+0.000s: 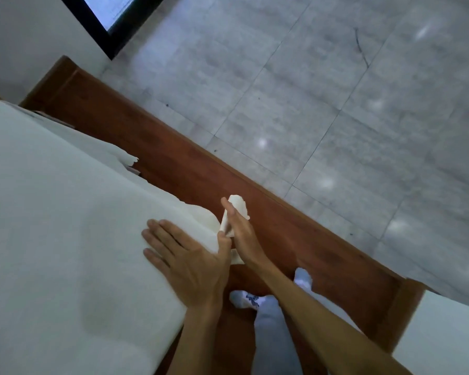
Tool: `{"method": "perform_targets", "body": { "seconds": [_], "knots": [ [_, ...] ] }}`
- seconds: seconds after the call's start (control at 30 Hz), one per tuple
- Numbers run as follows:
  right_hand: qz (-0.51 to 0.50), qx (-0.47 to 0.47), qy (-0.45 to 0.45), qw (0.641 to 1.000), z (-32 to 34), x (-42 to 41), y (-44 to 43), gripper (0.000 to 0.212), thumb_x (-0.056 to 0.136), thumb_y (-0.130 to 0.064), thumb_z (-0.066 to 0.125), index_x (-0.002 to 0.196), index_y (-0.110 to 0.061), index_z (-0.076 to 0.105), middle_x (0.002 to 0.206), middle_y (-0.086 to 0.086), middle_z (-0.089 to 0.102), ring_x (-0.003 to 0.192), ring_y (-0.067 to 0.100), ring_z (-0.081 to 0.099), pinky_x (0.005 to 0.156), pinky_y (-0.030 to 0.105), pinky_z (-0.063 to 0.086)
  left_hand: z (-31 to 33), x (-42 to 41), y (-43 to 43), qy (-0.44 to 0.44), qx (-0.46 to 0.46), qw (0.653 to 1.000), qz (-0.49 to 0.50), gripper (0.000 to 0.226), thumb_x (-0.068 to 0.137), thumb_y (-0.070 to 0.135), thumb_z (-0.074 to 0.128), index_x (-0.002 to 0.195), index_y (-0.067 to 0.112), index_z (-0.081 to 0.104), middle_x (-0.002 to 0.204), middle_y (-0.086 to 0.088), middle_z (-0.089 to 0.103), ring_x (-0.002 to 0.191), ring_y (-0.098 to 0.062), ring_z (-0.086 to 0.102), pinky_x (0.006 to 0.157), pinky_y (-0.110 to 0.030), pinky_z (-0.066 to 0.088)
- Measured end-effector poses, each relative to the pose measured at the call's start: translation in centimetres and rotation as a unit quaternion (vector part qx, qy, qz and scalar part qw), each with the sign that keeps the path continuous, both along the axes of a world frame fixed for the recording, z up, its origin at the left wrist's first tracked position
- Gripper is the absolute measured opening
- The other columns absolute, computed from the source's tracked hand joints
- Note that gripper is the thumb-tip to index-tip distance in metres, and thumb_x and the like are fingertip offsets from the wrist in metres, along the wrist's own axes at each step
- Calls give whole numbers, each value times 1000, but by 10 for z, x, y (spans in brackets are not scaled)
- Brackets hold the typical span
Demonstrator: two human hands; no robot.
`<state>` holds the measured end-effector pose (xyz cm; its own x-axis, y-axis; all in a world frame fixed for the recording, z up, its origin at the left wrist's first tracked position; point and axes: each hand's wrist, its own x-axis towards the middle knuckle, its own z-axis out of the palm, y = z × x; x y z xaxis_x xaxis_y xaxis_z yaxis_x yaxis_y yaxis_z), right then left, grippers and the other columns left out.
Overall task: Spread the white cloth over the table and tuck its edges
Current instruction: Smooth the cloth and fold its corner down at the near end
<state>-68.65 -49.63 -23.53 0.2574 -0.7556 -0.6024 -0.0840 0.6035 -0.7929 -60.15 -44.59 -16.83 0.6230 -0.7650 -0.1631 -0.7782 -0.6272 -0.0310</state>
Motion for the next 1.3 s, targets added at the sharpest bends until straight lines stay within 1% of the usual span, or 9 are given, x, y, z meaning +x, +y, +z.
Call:
{"method": "perform_targets", "body": {
  "seconds": [0.33,0.47,0.63,0.8,0.9,0.97,1.13,1.23,1.3],
  "knots": [
    [225,-50,22,973,-21,-8,-7,57,111,-41,31,162,-20,21,170,-5,13,159,12,6,130,42,4,4,1,-3,4,16,1000,3,108,85,75,26,158,-3,9,166,-24,5,154,-41,5,124,-56,13],
    [382,-93,70,917,-52,5,-25,76,103,-64,27,158,-12,32,170,8,20,159,21,8,130,50,5,3,2,-3,-7,31,999,2,109,83,75,27,158,-3,9,166,-24,4,154,-41,4,124,-55,12],
    [429,-62,105,895,-82,10,-32,78,104,-59,35,164,-16,12,173,2,2,159,20,-5,129,51,-2,0,2,-5,-18,17,1000,2,109,84,75,28,158,-3,9,166,-24,4,155,-40,3,124,-56,12],
    [518,-117,207,822,-133,8,-49,107,87,-82,36,165,-13,7,172,8,2,159,28,-4,128,53,0,-1,0,-4,-30,-5,999,10,110,83,74,33,159,-1,7,167,-21,2,155,-36,1,125,-53,10],
    [533,-180,290,774,-164,-1,-62,93,98,-62,49,164,-10,8,172,13,5,159,33,1,129,51,5,-2,0,-5,-32,-4,999,18,111,81,73,39,160,2,5,168,-18,0,156,-33,-2,126,-51,9],
    [484,-188,314,795,-166,-5,-75,77,104,-41,54,163,-9,16,171,14,14,158,34,8,128,49,10,-3,0,-5,-35,-11,999,17,110,82,72,40,160,3,6,168,-17,2,156,-33,0,126,-51,10],
    [347,-166,128,914,-95,-34,-83,56,109,-41,41,159,-17,35,168,-1,27,157,15,17,129,44,17,-4,0,-4,-33,-18,999,13,107,83,69,40,159,2,5,168,-18,2,156,-34,0,125,-53,10],
    [395,-258,33,881,-36,-66,-51,60,110,-32,44,163,-17,21,172,-4,13,158,8,3,129,36,6,-4,-1,-5,-31,-23,999,12,107,84,68,40,159,1,4,168,-18,0,156,-33,-2,126,-52,8],
    [438,-357,16,825,-22,-79,-25,77,105,-29,56,163,-7,11,173,5,3,160,18,-2,130,47,7,-3,-1,-4,-30,-23,999,15,106,84,69,38,159,2,4,168,-18,0,156,-32,-2,126,-52,8]
  ]
}}
